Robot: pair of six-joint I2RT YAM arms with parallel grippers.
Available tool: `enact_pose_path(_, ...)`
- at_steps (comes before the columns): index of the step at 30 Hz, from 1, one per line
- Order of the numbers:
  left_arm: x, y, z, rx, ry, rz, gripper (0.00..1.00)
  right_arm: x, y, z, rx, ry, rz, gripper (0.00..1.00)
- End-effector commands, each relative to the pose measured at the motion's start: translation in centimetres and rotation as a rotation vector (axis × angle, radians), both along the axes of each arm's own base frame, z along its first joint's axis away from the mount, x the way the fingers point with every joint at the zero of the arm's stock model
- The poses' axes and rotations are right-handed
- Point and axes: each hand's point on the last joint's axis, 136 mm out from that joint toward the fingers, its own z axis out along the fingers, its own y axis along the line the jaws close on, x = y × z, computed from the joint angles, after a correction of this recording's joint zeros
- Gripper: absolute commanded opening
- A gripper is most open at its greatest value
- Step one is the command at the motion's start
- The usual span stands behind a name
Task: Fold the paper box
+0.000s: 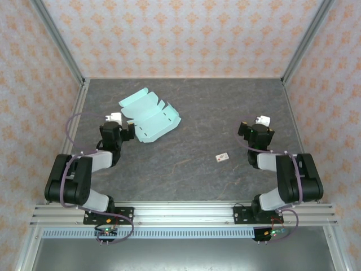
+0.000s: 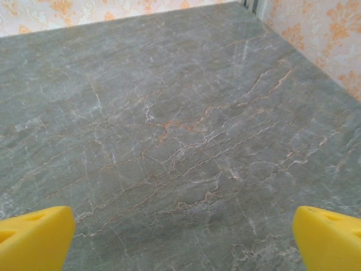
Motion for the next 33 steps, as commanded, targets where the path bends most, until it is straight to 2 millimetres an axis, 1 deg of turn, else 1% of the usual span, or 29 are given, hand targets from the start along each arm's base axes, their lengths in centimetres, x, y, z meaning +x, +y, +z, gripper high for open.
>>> enact_pose_path(1, -0.9, 2.3, 3.9, -0.040, 0.004, 0.174, 1.00, -1.3, -2.0, 5.0, -0.012, -0.095, -0.169, 0.99)
enact_pose_path(2, -1.5, 2.7, 4.6, -0.078, 0.003, 0.226, 1.00, -2.2, -2.9, 6.0, 0.024, -0.115, -0.245, 0.99)
enact_pose_path(3, -2.3, 3.0, 5.4, -0.131, -0.006, 0.281, 1.00, -3.1, -3.4, 7.0, 0.074, -0.128, -0.297, 0.99)
enact_pose_path(4, -3.1, 3.1, 6.2, -0.198, -0.021, 0.330, 1.00, -3.7, -3.2, 7.8, 0.137, -0.140, -0.308, 0.99)
enact_pose_path(5, -3.7, 3.1, 6.8, -0.259, -0.036, 0.364, 1.00, -3.8, -2.6, 8.5, 0.192, -0.151, -0.287, 1.00)
enact_pose_path(7, -4.6, 2.5, 7.7, -0.401, -0.070, 0.400, 1.00, -3.7, -0.6, 9.8, 0.306, -0.174, -0.227, 0.99)
enact_pose_path(8, -4.6, 1.8, 8.1, -0.464, -0.078, 0.383, 1.00, -3.4, 0.9, 10.3, 0.355, -0.164, -0.174, 0.98)
enact_pose_path(11, -3.8, -1.5, 8.5, -0.598, -0.035, 0.263, 1.00, -2.6, 5.9, 10.9, 0.394, -0.075, -0.029, 0.95)
enact_pose_path(12, -3.5, -2.7, 8.3, -0.604, 0.012, 0.216, 1.00, -2.4, 7.7, 10.8, 0.380, -0.033, 0.020, 0.95)
enact_pose_path(13, -3.4, -3.6, 7.8, -0.571, 0.073, 0.183, 1.00, -2.3, 9.7, 10.6, 0.366, 0.010, 0.075, 0.95)
enact_pose_path(14, -3.5, -3.9, 7.1, -0.519, 0.128, 0.182, 1.00, -2.2, 11.6, 10.4, 0.347, 0.052, 0.137, 0.95)
enact_pose_path(15, -3.6, -3.7, 6.3, -0.464, 0.183, 0.209, 1.00, -2.2, 13.5, 10.2, 0.325, 0.094, 0.197, 0.95)
enact_pose_path(16, -3.6, -3.1, 5.5, -0.437, 0.230, 0.245, 1.00, -2.1, 15.2, 9.5, 0.298, 0.141, 0.231, 0.95)
enact_pose_path(17, -3.5, -2.8, 4.9, -0.429, 0.259, 0.259, 0.99, -2.1, 16.2, 9.0, 0.282, 0.172, 0.247, 0.95)
enact_pose_path(18, -3.2, -2.4, 4.2, -0.444, 0.279, 0.270, 0.99, -2.1, 17.2, 8.4, 0.272, 0.202, 0.261, 0.95)
enact_pose_path(20, -2.2, -2.3, 2.7, -0.539, 0.295, 0.276, 0.98, -2.0, 19.0, 7.4, 0.274, 0.240, 0.290, 0.95)
enact_pose_path(22, -1.0, -2.9, 1.0, -0.621, 0.332, 0.266, 0.95, -1.7, 20.5, 6.5, 0.277, 0.271, 0.314, 0.95)
enact_pose_path(24, 0.0, -3.8, -0.1, -0.646, 0.380, 0.231, 0.91, -1.4, 21.6, 5.8, 0.276, 0.298, 0.325, 0.95)
enact_pose_path(28, 1.0, -4.8, -1.7, -0.668, 0.446, 0.195, 0.82, -1.1, 22.9, 4.7, 0.260, 0.350, 0.343, 0.95)
enact_pose_path(30, 1.1, -5.0, -2.2, -0.671, 0.460, 0.185, 0.74, -1.1, 23.7, 4.0, 0.261, 0.374, 0.360, 0.95)
enact_pose_path(33, 0.9, -5.1, -2.8, -0.668, 0.475, 0.177, 0.59, -1.3, 25.7, 2.5, 0.297, 0.439, 0.417, 0.95)
